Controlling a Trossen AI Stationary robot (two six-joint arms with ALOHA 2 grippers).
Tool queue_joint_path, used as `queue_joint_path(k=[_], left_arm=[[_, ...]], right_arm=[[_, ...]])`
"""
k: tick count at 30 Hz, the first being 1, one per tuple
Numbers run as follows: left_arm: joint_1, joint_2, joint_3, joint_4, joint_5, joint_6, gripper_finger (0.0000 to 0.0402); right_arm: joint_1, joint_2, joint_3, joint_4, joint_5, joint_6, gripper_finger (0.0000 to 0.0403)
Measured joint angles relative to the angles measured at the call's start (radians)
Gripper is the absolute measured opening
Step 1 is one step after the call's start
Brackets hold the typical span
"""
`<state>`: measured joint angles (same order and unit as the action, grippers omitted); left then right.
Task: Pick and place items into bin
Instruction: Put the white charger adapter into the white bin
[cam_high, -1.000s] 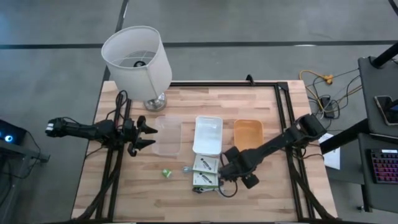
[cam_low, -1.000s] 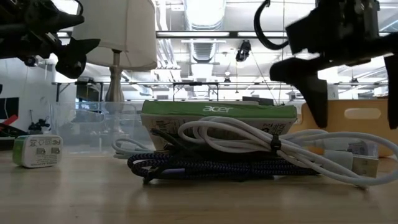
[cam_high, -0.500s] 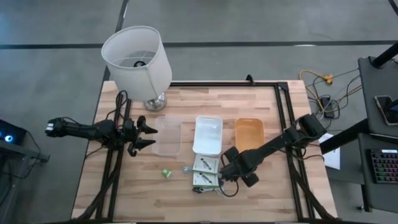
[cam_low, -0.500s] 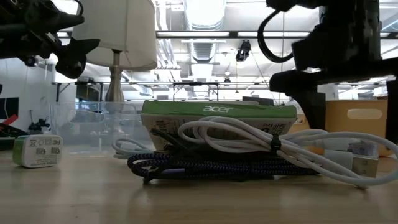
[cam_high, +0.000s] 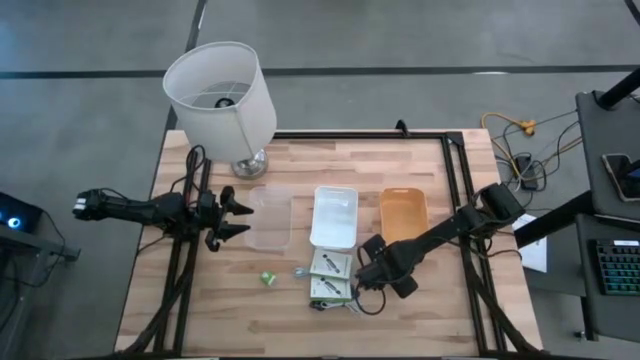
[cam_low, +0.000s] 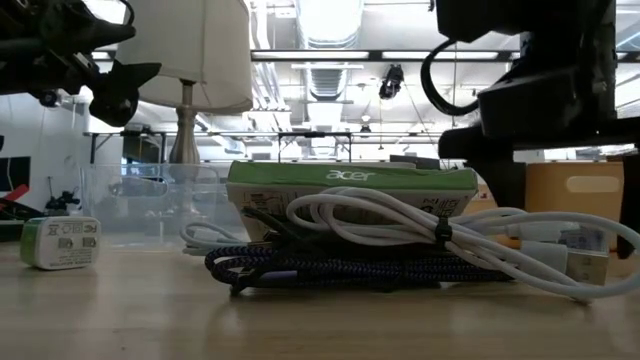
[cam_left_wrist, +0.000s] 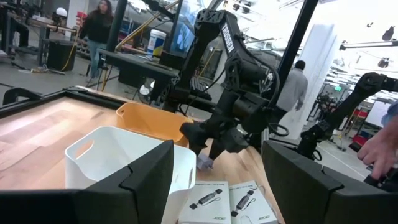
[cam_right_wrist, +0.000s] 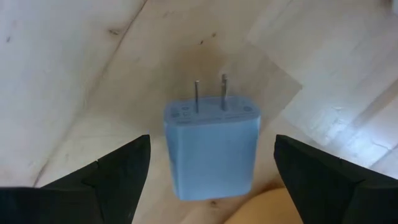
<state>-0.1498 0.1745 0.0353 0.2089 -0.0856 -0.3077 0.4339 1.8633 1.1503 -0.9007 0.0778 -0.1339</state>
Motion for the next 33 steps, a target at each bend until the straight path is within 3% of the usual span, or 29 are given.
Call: queue_joint_path(k=[4, 12, 16, 21, 29, 33], left_arm=[[0.000, 0.001, 0.000, 0.000, 0.000, 0.000, 0.0228], [0.000, 0.001, 0.000, 0.000, 0.000, 0.009, 0.0228], [0.000, 0.000, 0.000, 0.000, 0.000, 0.007, 0.0228], [0.000, 0.000, 0.000, 0.000, 0.000, 0.006, 0.0228], [0.000, 0.000, 0.000, 0.000, 0.000, 0.003, 0.0228], [0.000, 0.000, 0.000, 0.001, 0.000, 0.004, 0.0228]], right_arm=[[0.000, 0.000, -0.005, 0.003, -0.017, 0.001, 0.0307], [0.000, 0.000, -0.019, 0.045, 0.001, 0.003, 0.0216], [0.000, 0.000, -0.017, 0.048, 0.001, 0.005, 0.0192], [0.000, -0.002, 0.040, 0.024, 0.001, 0.074, 0.0185], [-0.011, -0.076, 0.239, -0.045, 0.043, 0.266, 0.0194], [-0.067, -0.117, 0.347, -0.050, 0.060, 0.392, 0.0195]])
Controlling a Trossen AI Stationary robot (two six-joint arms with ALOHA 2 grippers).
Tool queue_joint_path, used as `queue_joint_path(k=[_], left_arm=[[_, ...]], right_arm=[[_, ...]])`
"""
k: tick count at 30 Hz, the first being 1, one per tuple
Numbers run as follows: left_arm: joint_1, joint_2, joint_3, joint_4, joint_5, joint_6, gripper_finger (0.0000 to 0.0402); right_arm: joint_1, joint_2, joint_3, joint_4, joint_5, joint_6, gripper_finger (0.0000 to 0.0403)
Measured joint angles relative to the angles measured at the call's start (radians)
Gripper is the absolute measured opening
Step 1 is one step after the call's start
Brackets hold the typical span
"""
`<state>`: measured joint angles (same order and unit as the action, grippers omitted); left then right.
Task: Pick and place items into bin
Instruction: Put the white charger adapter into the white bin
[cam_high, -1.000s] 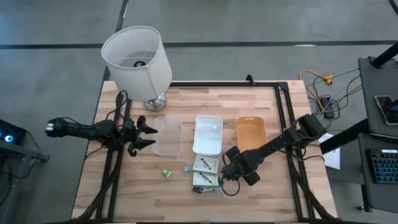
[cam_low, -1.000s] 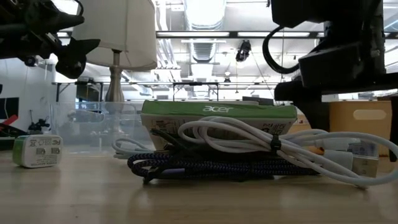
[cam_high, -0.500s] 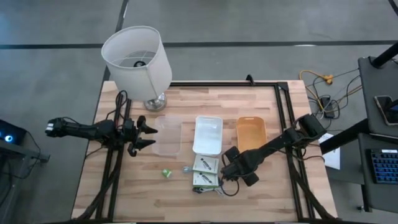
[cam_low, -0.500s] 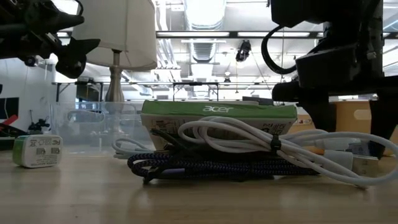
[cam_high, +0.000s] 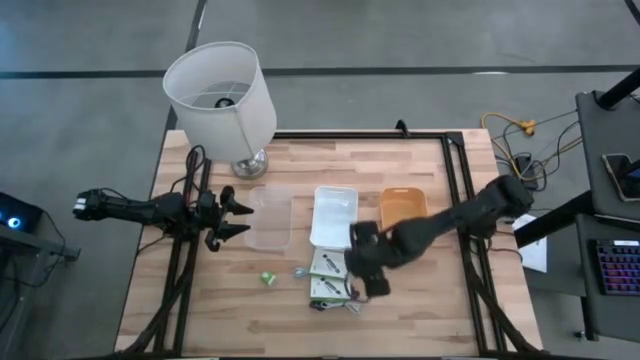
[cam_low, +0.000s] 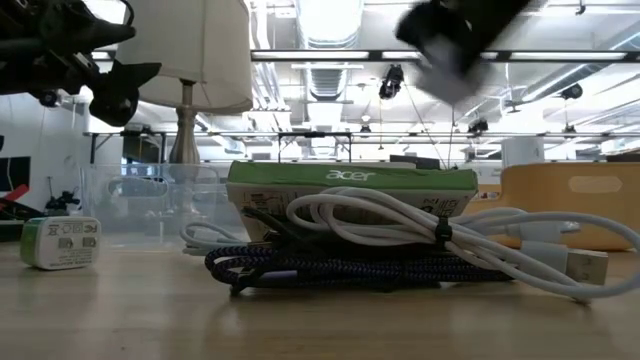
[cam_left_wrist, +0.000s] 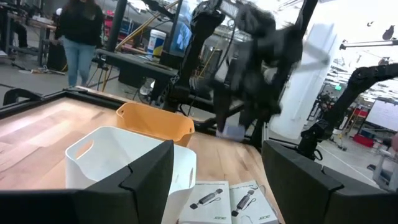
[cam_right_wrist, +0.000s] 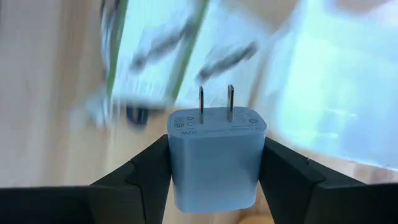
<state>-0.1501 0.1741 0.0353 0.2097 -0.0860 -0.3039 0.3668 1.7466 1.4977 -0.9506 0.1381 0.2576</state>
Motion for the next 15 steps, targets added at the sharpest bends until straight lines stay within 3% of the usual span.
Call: queue_joint_path(k=[5, 10, 15], left_arm=[[0.000, 0.001, 0.000, 0.030, 0.000, -0.019, 0.0228], [0.000, -0.001, 0.000, 0.088, 0.000, -0.034, 0.0228], [0.000, -0.001, 0.000, 0.133, 0.000, -0.031, 0.0228]], right_arm=[[-0.131, 0.031, 0.141, 0.008, -0.001, 0.160, 0.0196], [-0.260, 0.118, 0.222, 0.004, -0.018, 0.203, 0.0196], [-0.310, 0.158, 0.244, -0.028, -0.034, 0.209, 0.0196]])
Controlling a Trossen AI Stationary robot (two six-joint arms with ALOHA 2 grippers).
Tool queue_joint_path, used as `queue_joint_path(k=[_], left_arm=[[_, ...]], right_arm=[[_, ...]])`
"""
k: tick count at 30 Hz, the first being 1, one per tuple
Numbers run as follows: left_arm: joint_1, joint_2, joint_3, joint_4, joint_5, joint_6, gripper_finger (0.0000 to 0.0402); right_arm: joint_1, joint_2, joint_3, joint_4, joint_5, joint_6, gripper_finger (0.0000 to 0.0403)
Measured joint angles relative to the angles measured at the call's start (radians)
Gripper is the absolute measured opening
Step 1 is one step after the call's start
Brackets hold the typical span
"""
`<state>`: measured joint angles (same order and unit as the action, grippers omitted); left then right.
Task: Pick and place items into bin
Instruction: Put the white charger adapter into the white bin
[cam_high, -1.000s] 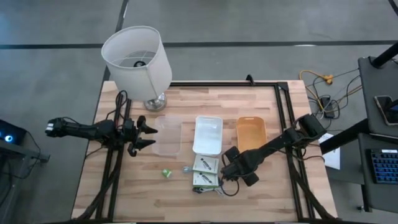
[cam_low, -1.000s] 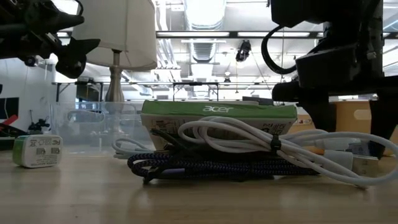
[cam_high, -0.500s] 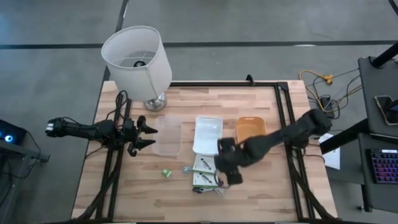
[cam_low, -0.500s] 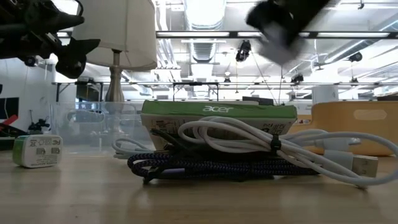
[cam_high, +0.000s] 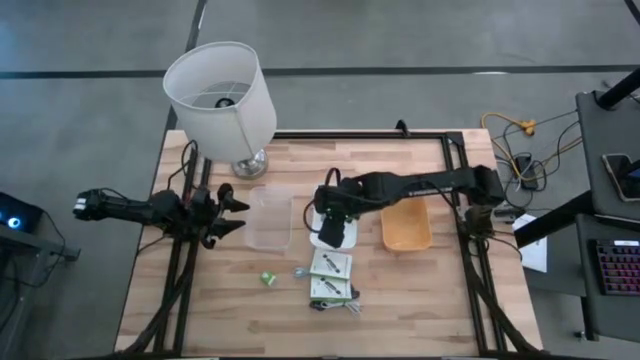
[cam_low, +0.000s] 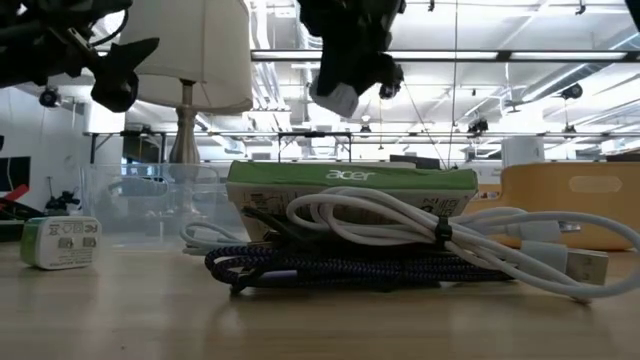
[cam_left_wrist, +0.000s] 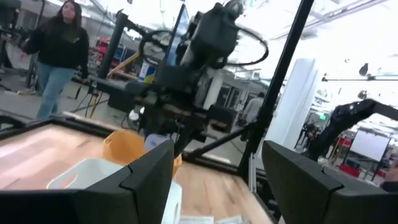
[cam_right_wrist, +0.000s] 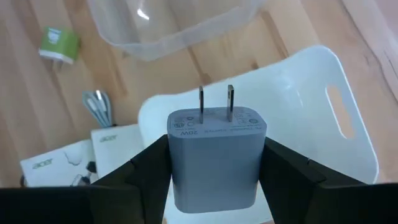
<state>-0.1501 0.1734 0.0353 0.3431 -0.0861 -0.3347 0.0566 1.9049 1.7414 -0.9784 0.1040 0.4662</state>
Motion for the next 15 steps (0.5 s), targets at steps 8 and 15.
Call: queue_joint_path(k=[8, 15], left_arm=[[0.000, 0.001, 0.000, 0.087, -0.001, -0.025, 0.0228], [0.000, 0.001, 0.000, 0.129, -0.096, -0.204, 0.0228]], right_arm=[[-0.007, 0.056, 0.004, -0.016, -0.010, 0.017, 0.0196], [-0.063, 0.125, 0.005, -0.058, 0.018, -0.012, 0.0201]])
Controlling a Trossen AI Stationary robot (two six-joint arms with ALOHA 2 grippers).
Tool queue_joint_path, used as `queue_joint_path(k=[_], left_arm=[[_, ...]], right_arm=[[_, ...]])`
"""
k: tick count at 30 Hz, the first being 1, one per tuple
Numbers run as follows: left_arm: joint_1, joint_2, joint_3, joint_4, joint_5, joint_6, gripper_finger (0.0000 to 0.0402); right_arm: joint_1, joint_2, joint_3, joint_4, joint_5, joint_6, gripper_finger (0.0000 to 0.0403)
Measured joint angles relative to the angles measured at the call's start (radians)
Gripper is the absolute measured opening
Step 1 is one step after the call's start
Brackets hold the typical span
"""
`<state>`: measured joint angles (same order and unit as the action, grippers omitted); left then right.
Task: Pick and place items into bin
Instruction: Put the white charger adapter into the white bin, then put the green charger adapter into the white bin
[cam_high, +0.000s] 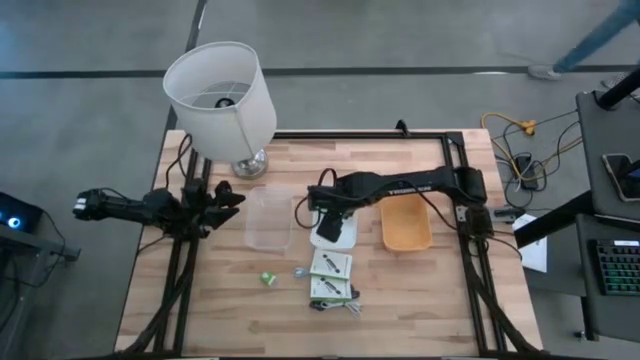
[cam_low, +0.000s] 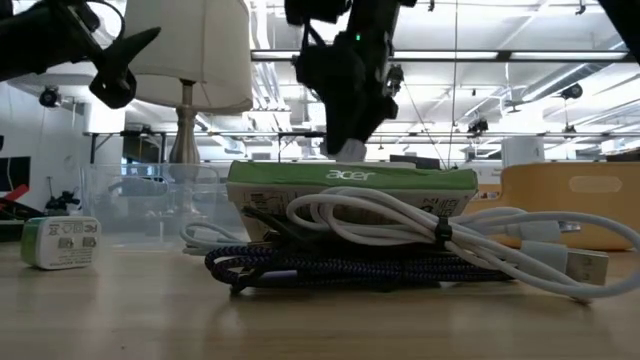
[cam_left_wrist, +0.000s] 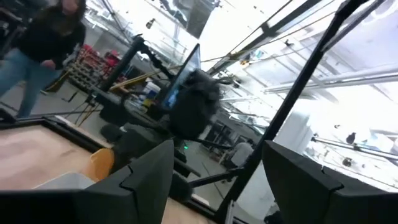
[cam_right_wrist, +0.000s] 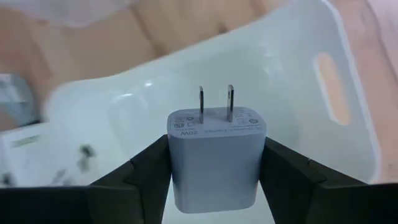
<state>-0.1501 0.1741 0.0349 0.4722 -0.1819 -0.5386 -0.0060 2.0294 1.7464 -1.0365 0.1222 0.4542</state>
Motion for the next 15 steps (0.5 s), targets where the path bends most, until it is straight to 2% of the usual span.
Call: queue_joint_path(k=[3, 10, 15], left_arm=[[0.000, 0.005, 0.000, -0.001, -0.007, 0.006, 0.0228], [0.000, 0.007, 0.000, 0.033, -0.032, 0.002, 0.0228], [0.000, 0.006, 0.000, 0.083, -0.111, 0.002, 0.0228]], right_arm=[[-0.014, 0.013, 0.001, -0.022, -0.004, -0.025, 0.0224], [-0.022, 0.015, 0.001, -0.035, -0.025, -0.070, 0.0305], [-0.008, -0.033, 0.024, -0.027, 0.023, -0.073, 0.0327]])
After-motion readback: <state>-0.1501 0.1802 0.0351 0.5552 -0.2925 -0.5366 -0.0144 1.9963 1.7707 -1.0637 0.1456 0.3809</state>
